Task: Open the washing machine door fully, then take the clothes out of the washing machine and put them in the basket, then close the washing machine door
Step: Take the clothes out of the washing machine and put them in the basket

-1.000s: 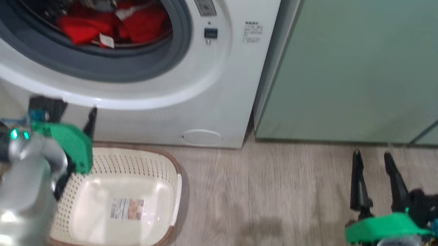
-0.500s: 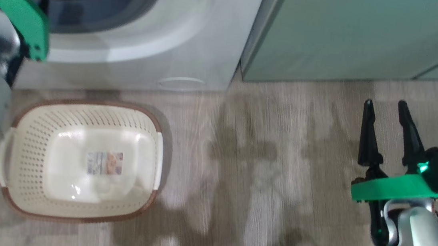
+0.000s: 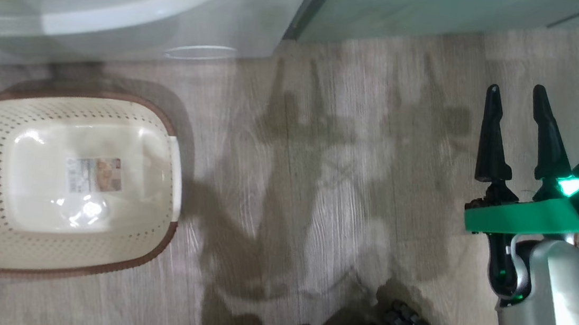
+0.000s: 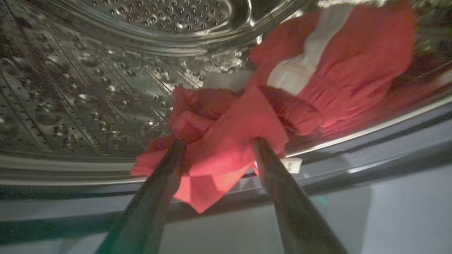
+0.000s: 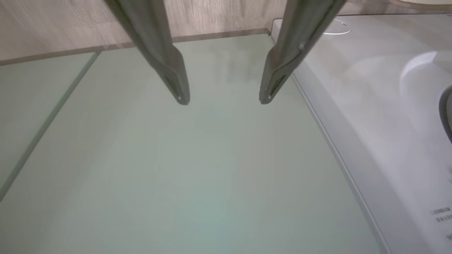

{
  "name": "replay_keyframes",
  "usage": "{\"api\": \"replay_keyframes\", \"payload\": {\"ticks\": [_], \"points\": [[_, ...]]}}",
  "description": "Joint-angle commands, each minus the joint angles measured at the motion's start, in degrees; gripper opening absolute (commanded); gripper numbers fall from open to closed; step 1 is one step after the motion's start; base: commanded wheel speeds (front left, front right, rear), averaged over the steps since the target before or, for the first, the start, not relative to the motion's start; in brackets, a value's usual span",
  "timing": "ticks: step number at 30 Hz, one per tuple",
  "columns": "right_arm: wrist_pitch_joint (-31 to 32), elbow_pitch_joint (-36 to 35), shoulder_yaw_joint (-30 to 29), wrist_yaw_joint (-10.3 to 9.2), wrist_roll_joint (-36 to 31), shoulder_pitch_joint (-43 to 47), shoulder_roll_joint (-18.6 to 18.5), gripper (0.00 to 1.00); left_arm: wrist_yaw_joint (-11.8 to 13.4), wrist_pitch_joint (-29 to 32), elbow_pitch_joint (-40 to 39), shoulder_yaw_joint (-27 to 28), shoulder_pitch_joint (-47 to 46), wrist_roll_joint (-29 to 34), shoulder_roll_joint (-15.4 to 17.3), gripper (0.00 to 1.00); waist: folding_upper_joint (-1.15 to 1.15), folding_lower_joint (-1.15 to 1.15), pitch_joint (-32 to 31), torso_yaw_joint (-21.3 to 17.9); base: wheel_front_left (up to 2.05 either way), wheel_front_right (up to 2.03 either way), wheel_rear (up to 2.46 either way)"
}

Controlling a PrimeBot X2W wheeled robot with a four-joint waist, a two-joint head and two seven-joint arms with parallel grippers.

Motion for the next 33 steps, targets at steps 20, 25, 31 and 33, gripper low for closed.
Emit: {"api": "replay_keyframes", "payload": {"ticks": [20,25,31,33], "points": [[-0.60,-1.70,0.16,0.37,1.03,0.42,0.27,1.00,1.64,2.50,6.86,-2.98,-4.94,0.54,2.83,0.00,0.00,-0.01,1.54,-1.37,0.00,0.00,0.00],[-0.60,-0.89,-0.42,0.37,0.70,1.51,0.27,1.00,1.88,-3.28,7.13,-1.13,-1.31,-2.60,0.53,0.00,0.00,-0.01,-2.29,-0.02,0.00,0.00,0.00],[-0.60,0.38,-0.82,0.37,0.55,3.93,0.27,1.00,0.09,-12.76,7.14,1.49,6.32,-7.04,-1.85,0.00,0.00,-0.01,-8.69,1.36,0.00,0.00,0.00],[-0.60,0.99,-0.94,0.37,0.23,5.10,0.27,1.00,-0.51,-15.19,7.24,1.99,9.27,-8.16,-2.58,0.00,0.00,-0.01,-10.89,2.01,0.00,0.00,0.00]]}}
